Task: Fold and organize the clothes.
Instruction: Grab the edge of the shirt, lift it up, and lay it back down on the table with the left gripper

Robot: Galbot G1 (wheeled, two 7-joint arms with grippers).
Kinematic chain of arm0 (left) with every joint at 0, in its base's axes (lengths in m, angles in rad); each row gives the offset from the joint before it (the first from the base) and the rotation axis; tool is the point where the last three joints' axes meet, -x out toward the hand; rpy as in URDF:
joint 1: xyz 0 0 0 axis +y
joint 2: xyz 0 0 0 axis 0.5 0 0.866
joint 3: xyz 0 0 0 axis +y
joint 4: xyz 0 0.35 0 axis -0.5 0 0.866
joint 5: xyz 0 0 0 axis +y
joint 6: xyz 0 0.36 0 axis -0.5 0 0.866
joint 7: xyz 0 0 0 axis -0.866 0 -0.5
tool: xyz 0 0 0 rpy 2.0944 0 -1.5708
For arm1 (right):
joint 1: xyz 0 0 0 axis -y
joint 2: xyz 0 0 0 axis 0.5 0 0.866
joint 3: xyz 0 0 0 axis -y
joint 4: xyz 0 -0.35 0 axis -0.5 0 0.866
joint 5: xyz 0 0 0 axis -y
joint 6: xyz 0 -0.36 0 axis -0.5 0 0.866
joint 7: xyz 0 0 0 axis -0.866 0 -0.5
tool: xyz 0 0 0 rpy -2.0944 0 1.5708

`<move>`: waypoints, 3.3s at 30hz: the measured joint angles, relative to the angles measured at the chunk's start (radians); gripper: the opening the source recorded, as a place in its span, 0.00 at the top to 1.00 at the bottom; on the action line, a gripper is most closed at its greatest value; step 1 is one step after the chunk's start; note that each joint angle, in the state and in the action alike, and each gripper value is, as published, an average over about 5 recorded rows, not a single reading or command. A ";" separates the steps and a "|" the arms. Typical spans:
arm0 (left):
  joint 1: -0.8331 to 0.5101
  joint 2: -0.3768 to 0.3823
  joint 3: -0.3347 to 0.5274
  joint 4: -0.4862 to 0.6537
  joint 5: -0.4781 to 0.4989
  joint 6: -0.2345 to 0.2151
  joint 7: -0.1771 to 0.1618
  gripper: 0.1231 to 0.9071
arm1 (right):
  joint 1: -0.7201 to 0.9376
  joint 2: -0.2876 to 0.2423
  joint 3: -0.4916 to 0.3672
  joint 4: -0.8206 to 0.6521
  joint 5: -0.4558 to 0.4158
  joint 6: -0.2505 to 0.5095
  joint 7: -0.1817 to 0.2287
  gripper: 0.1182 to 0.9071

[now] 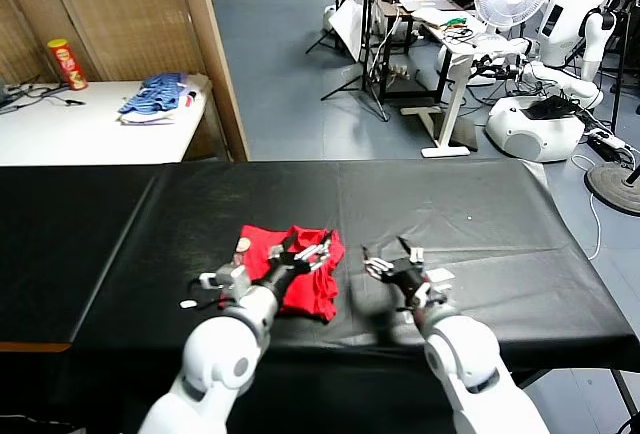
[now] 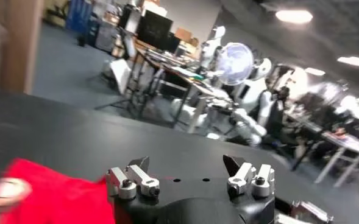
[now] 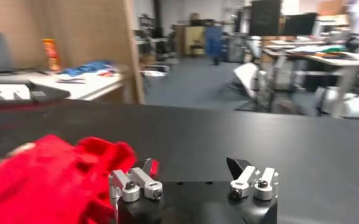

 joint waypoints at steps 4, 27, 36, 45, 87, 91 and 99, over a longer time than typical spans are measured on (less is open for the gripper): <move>0.027 0.026 -0.038 -0.013 0.026 -0.001 -0.001 0.14 | 0.065 0.014 -0.076 -0.053 -0.046 -0.012 -0.018 0.14; 0.012 0.024 -0.079 0.073 0.027 -0.017 0.006 0.14 | 0.055 0.072 -0.045 -0.134 -0.521 -0.051 0.124 0.14; -0.018 0.049 -0.147 0.192 -0.100 -0.080 0.059 0.14 | -0.051 0.047 0.039 -0.009 -0.338 0.025 0.107 0.14; 0.004 0.062 -0.214 0.263 -0.221 -0.105 0.068 0.14 | -0.123 0.043 0.078 0.067 -0.261 0.037 0.094 0.14; 0.032 0.264 -0.262 0.200 0.629 -0.109 0.057 0.97 | -0.227 0.098 0.203 0.152 -0.322 -0.021 0.118 0.14; 0.040 0.347 -0.290 0.180 0.770 -0.125 0.053 0.97 | -0.227 0.101 0.204 0.154 -0.322 -0.022 0.118 0.14; 0.079 0.369 -0.260 0.072 0.808 -0.119 0.062 0.97 | -0.233 0.109 0.190 0.149 -0.325 -0.023 0.116 0.14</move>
